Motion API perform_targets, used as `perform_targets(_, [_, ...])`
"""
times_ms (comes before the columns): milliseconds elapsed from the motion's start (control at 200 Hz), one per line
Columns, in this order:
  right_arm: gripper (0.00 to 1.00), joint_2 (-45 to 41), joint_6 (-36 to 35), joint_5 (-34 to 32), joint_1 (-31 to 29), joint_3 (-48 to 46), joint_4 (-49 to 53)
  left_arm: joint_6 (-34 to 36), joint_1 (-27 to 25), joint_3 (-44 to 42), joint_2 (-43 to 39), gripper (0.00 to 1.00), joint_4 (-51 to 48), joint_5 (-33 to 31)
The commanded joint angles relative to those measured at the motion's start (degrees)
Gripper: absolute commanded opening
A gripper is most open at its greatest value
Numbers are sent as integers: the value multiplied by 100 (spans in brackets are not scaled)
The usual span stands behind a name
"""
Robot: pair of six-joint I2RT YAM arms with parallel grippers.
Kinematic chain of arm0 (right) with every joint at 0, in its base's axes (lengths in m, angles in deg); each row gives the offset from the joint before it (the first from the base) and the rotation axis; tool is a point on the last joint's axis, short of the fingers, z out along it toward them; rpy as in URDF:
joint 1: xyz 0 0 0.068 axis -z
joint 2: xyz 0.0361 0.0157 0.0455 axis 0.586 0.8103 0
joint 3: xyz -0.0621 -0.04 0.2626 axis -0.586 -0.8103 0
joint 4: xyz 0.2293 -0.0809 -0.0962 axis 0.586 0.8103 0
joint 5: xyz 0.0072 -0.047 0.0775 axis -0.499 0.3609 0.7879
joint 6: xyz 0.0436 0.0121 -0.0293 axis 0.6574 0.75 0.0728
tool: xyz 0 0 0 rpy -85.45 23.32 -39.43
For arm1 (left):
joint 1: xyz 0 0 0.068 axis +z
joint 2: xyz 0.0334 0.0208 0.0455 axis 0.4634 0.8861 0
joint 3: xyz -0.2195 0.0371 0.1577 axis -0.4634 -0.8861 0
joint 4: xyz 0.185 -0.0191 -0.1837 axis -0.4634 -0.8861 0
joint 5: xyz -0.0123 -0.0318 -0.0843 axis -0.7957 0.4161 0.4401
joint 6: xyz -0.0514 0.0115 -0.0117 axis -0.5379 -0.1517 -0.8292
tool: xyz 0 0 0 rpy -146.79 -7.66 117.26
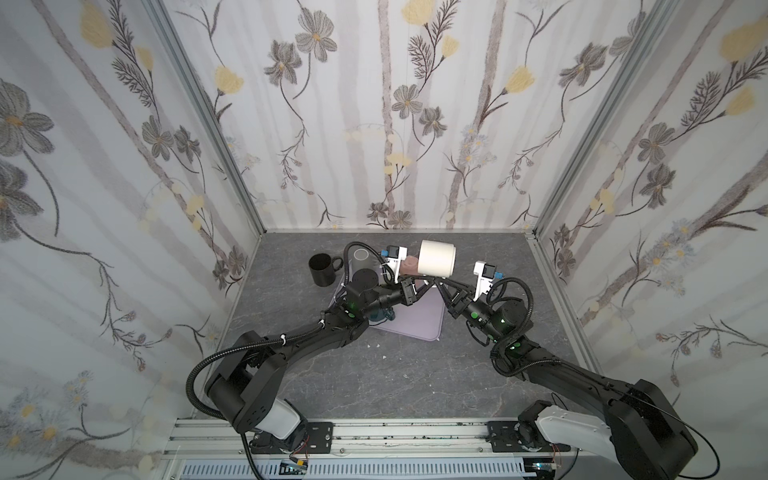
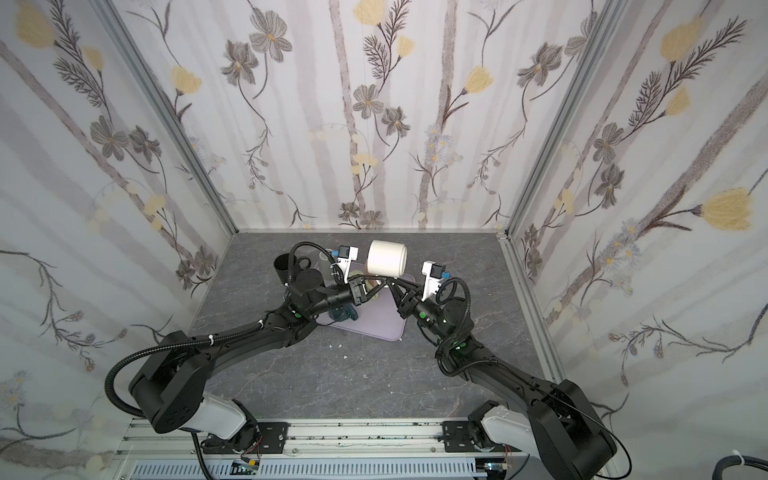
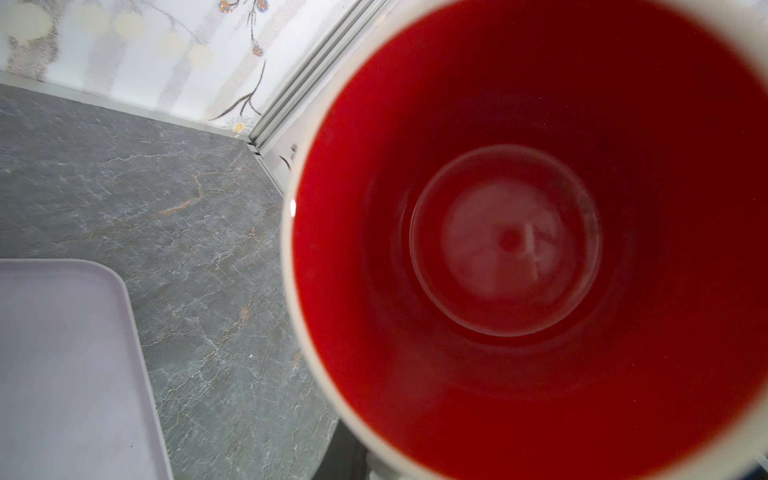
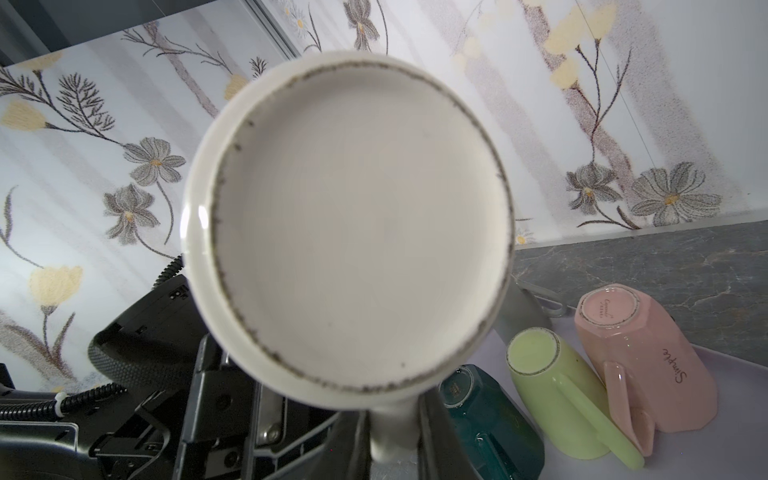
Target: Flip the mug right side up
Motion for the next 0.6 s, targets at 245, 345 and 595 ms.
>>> perform_targets(245, [28, 21, -127, -77, -5, -64, 471, 1191, -462, 322, -406, 0, -1031, -161])
perform_targets(345, [30, 24, -125, -107, -9, -74, 460, 1304, -542, 219, -535, 0, -1157, -637])
perform_targets(595, [39, 12, -140, -163, -5, -89, 486, 1310, -577, 106, -538, 0, -1223, -1032])
